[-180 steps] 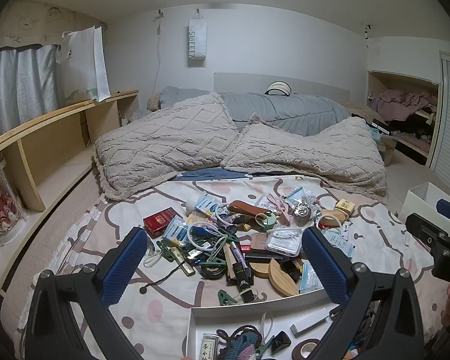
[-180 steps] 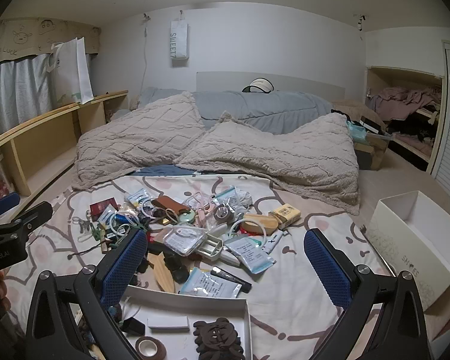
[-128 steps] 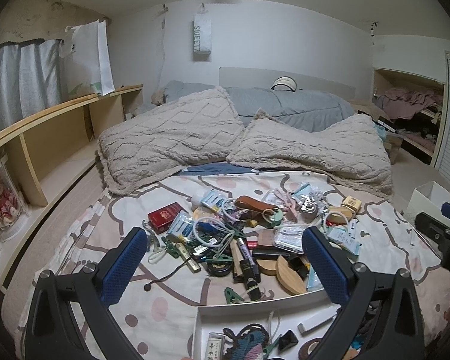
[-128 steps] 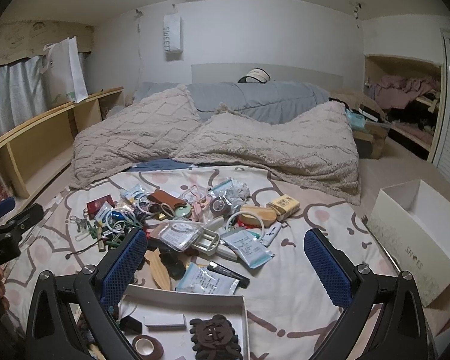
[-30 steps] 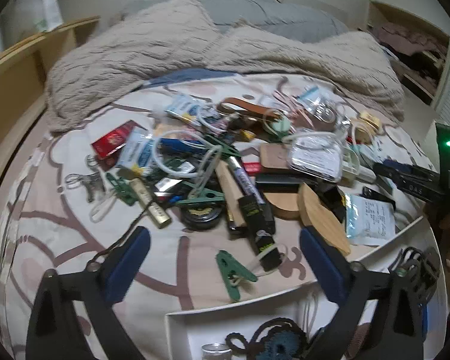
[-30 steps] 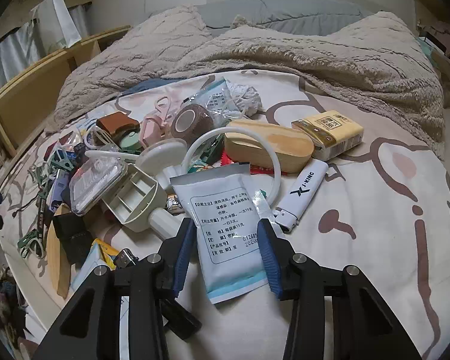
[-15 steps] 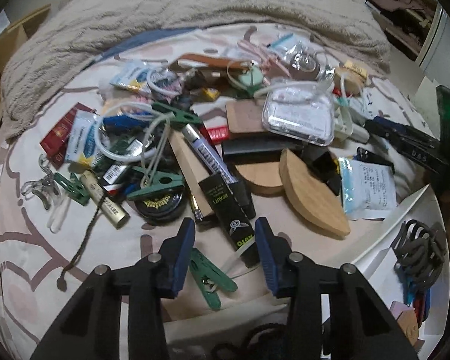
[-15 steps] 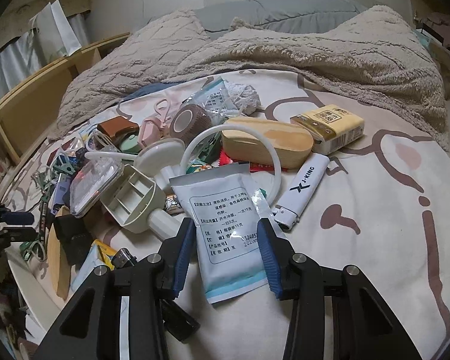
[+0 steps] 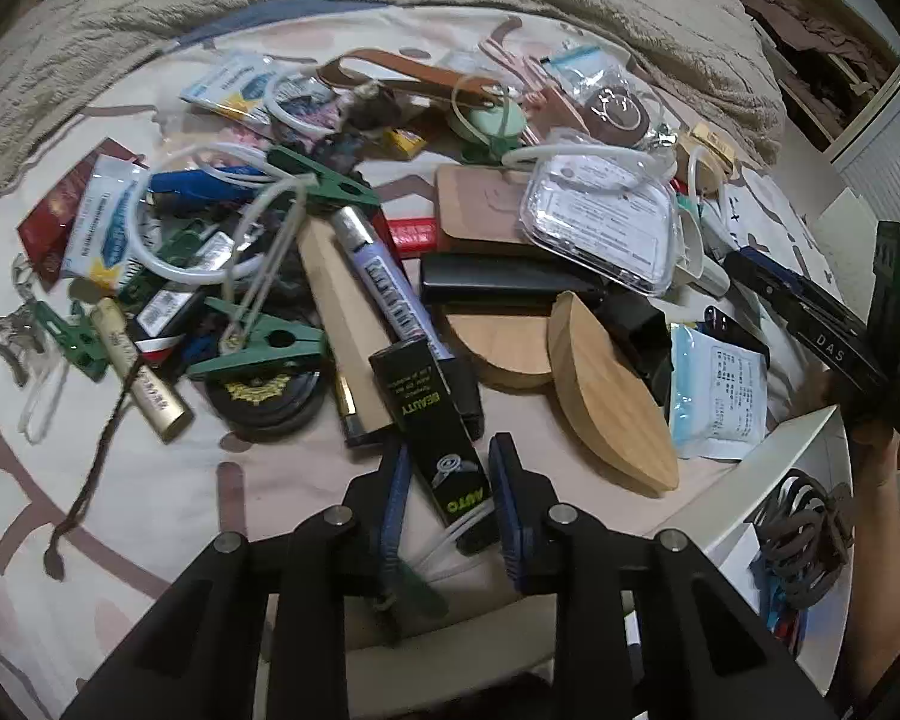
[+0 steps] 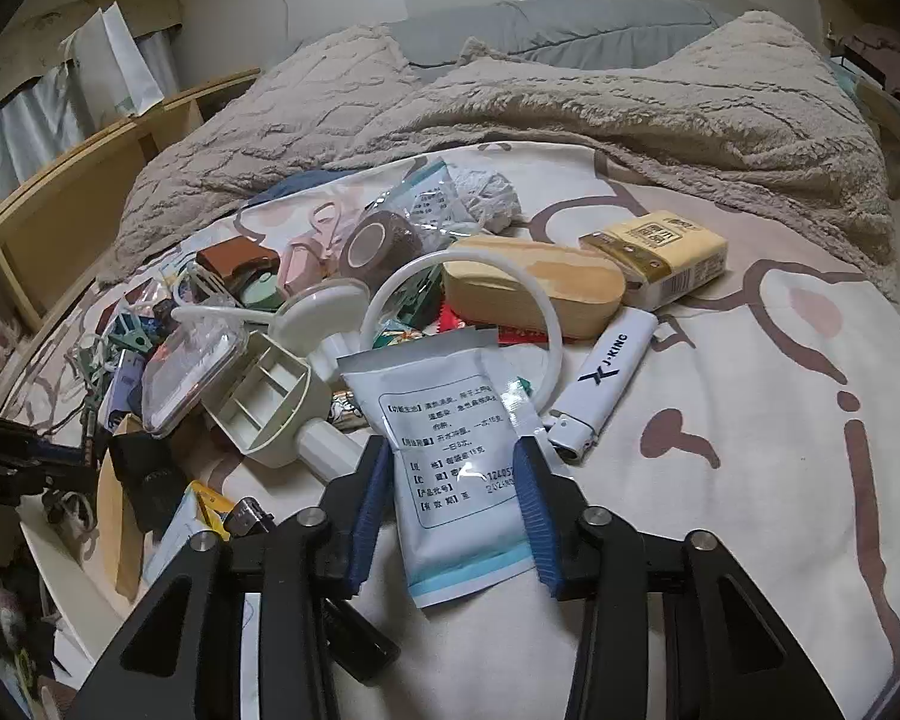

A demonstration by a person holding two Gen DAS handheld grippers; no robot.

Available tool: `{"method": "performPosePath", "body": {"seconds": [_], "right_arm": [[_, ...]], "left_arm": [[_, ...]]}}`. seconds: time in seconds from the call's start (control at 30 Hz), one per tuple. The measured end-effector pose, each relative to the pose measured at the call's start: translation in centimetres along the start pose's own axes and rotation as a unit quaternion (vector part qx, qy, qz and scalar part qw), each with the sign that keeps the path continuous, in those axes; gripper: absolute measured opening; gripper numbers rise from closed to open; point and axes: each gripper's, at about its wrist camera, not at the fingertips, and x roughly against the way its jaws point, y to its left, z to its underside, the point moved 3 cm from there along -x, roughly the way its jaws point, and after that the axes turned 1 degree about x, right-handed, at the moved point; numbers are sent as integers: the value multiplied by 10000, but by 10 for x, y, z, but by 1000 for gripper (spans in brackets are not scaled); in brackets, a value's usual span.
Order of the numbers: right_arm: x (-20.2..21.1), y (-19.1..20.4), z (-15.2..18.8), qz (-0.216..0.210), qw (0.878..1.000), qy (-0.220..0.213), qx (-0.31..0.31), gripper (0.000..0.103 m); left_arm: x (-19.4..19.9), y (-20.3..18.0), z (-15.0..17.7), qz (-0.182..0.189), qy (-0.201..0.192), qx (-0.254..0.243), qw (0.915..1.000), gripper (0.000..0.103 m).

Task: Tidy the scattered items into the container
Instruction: 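Close the left gripper on the black AUTO BEAUTY tube and lift it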

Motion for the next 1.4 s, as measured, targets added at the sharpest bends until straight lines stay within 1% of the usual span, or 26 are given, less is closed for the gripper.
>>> {"method": "performPosePath", "body": {"seconds": [0.03,0.07,0.13,0.2,0.27,0.43,0.5,0.67,0.8,1.03,1.23,1.33,1.4], "right_arm": [[1,-1,0,-36,10000,4,-21,28],[3,-1,0,-85,10000,18,-37,25],[4,0,1,-145,9999,76,-25,12],[7,3,3,-89,9999,117,46,10],[10,4,4,-20,9999,122,87,9],[17,2,7,49,9999,121,7,7],[21,2,8,90,9999,142,3,7],[32,1,12,274,9993,242,66,7],[48,-2,17,411,9987,289,62,7],[81,-16,39,438,9980,282,-360,7],[102,-18,53,387,9964,270,-710,7],[107,-16,61,375,9954,334,-822,7],[107,-16,67,389,9942,427,-907,7]], "left_arm": [[-1,0,-1,6,34,6,10000,25],[-3,1,-1,-7,45,22,10000,23],[-4,3,-3,-8,60,64,10000,21],[-3,6,-2,85,48,118,9999,20],[0,8,-1,143,-25,148,9998,19],[17,17,2,234,-364,304,9986,19],[26,22,3,221,-554,484,9970,19],[45,32,4,178,-940,673,9931,19],[59,42,8,170,-1134,813,9901,19],[85,56,19,217,-1429,967,9848,19],[110,78,38,83,-1657,1062,9804,19],[118,89,50,-222,-1684,987,9805,19],[119,99,60,-386,-1592,969,9817,19]]}}
